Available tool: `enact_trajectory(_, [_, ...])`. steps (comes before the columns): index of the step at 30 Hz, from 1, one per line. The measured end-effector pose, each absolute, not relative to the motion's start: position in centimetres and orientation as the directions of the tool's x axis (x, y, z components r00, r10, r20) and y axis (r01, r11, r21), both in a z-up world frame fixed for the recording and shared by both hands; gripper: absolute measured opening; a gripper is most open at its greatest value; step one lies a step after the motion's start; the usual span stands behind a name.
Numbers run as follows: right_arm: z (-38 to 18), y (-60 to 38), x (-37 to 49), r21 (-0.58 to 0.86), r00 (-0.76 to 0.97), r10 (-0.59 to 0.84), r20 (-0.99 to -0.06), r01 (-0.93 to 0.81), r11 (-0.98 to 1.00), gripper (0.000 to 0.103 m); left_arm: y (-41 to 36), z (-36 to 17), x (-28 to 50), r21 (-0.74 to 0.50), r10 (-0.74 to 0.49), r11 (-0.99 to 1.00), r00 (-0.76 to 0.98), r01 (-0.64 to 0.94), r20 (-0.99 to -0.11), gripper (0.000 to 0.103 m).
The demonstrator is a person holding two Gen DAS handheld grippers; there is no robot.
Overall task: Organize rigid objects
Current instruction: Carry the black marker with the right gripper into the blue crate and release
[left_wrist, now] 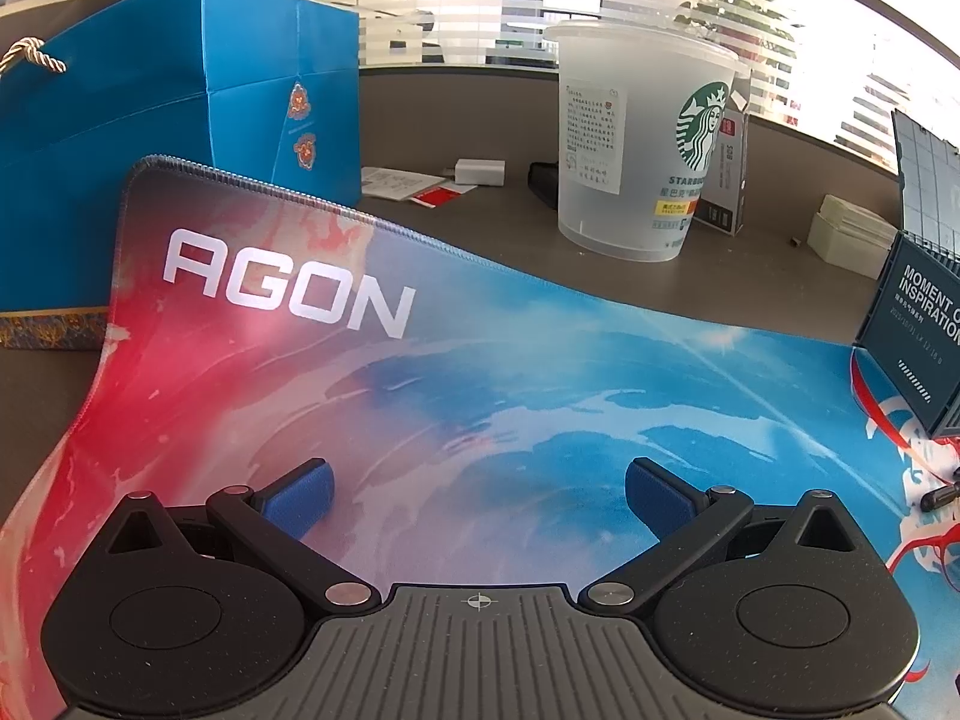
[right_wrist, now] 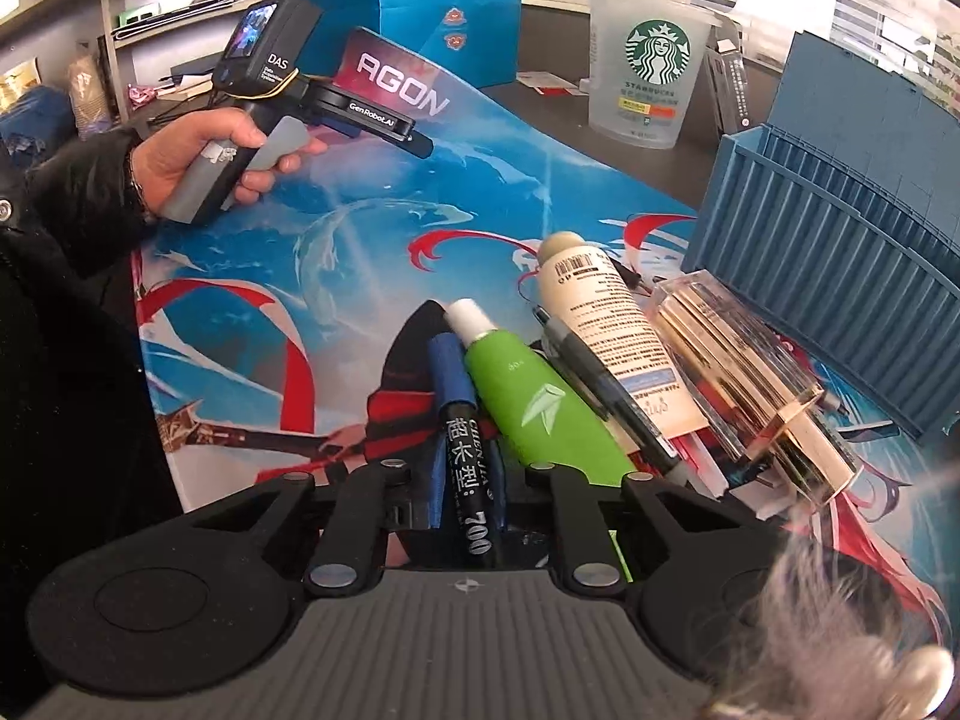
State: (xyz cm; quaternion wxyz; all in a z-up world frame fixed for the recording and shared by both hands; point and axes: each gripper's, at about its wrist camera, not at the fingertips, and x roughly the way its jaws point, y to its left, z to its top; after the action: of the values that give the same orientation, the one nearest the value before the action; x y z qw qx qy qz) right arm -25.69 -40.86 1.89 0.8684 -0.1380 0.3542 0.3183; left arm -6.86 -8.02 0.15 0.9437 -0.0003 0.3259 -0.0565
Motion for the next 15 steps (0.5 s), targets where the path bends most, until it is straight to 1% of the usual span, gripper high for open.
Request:
enact_trajectory(4, [3.5,-41.4,-25.5,0.003,0.569,0.494,-0.658,-0.653,0.757,0.012,-8.1,0.1,-6.8,-0.027,-0.1,0.994,0.78,0.106,-0.618,0.103])
enact_trajectory(9, [5.3,-42.5,-24.3,-0.021,0.61,0.49,-0.623,-0.639,0.769,0.012,-8.3,0.1,-6.8,-0.018,-0.095,0.994,0.779,0.107,-0.62,0.103])
enact_trajectory(11, [6.1,-42.9,-23.6,-0.051,0.629,0.482,-0.61,-0.639,0.768,0.012,-8.3,0.1,-6.8,-0.018,-0.095,0.994,0.779,0.106,-0.62,0.103])
enact_trajectory(15, [9.0,-44.4,-21.5,-0.115,0.697,0.452,-0.557,-0.603,0.789,0.012,-8.5,0.1,-6.8,-0.009,-0.089,0.994,0.778,0.106,-0.622,0.103])
